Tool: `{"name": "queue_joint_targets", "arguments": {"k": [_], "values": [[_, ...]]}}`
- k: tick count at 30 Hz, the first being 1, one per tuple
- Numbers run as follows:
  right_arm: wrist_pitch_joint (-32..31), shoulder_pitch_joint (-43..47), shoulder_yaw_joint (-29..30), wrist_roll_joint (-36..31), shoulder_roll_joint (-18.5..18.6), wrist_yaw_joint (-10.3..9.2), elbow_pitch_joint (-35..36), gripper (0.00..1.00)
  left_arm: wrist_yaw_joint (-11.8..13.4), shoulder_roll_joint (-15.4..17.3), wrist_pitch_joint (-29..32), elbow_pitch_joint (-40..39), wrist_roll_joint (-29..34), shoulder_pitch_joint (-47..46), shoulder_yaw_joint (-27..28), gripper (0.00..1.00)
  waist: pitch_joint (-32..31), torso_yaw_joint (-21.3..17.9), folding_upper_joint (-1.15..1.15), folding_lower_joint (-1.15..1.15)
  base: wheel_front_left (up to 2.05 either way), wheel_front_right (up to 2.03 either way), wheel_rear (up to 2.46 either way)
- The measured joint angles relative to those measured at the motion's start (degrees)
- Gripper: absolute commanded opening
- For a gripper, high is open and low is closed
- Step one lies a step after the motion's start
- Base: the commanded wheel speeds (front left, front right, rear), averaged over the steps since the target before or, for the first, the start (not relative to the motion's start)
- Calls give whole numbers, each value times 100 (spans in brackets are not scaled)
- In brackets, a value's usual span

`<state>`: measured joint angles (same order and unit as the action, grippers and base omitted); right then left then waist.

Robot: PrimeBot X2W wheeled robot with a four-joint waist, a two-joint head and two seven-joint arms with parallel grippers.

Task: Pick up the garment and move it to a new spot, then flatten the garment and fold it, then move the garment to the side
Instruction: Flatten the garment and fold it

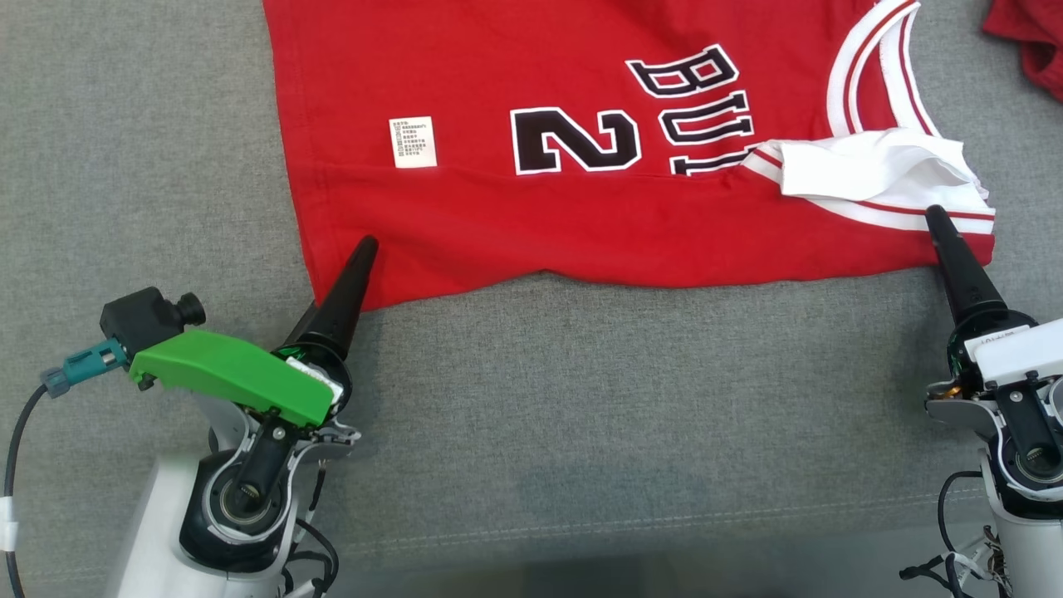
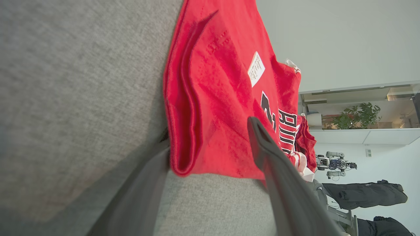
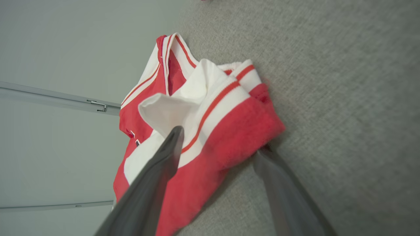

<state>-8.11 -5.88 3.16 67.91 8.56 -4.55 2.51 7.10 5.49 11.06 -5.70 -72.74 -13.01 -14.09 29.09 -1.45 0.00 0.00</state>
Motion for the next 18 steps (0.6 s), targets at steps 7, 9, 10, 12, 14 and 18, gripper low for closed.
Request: {"name": "queue_joint_targets", "arguments": {"k": [7,9,10,12,14,18], "values": [[1,-160,0,-51,9,1,-131,89,3,-67,66,58,-2,-43,-49,68,8,8,0,0,0,0,0],[1,-192,-1,-51,14,1,-146,84,3,-70,107,63,-4,-48,-57,48,8,16,0,0,0,0,0],[1,-222,-1,-52,21,1,-163,74,4,-80,123,67,-14,-48,-66,43,6,25,0,0,0,0,0],[1,-265,-1,-59,31,1,-201,51,4,-97,171,79,-21,-49,-83,29,2,45,0,0,0,0,0],[1,-304,11,-87,51,1,-243,36,5,-105,253,102,-74,-52,-149,2,-8,74,0,0,0,0,0],[-7,-321,-11,-100,112,1,-300,8,7,-135,303,116,-147,-51,-174,0,-30,143,0,0,0,0,0]]}}
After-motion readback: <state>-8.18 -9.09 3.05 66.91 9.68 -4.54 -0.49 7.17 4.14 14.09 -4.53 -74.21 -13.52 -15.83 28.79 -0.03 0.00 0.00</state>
